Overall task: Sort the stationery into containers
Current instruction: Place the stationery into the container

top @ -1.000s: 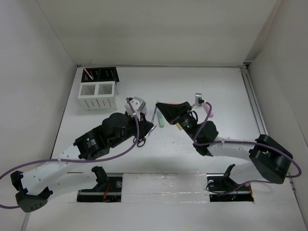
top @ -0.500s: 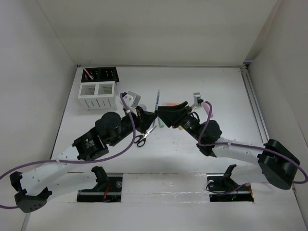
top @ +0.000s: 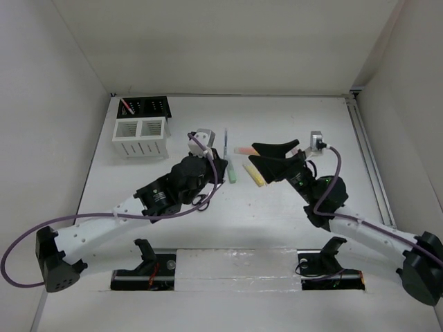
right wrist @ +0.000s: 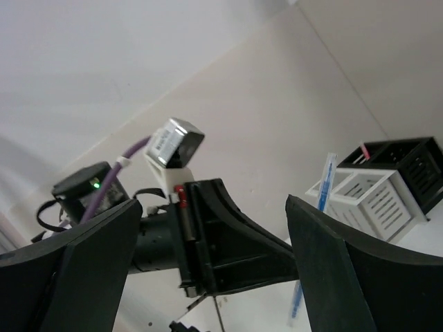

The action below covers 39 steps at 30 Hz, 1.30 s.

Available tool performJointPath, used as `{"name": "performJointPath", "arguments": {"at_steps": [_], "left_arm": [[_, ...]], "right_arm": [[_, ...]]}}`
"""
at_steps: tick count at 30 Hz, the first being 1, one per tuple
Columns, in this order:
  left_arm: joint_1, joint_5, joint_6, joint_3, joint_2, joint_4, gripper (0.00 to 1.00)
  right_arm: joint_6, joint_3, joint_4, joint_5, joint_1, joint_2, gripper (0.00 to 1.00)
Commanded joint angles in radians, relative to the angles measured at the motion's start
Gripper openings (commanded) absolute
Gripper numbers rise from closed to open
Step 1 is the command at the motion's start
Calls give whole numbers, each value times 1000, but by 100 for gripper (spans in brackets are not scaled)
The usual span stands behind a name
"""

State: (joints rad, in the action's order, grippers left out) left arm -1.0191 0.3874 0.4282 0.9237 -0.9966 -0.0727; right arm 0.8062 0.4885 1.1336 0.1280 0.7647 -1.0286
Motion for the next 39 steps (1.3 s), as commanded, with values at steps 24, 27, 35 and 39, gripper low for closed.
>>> {"name": "performJointPath", "arguments": {"at_steps": [24,27,35,39], "left_arm": [[899,291,-93,846,-838,77,0],[933,347,-210,808,-869,200,0],[1024,268,-244,796,-921,295,0],[1024,265,-267,796,-973,337,0]], "right_arm": [[-326,-80,-503,134,-117,343,97],[-344,-91,-549,134,-117,366,97],[-354,-110,-558,144,-117,387,97],[-363,-110,-558,144,-117,378,97]]}}
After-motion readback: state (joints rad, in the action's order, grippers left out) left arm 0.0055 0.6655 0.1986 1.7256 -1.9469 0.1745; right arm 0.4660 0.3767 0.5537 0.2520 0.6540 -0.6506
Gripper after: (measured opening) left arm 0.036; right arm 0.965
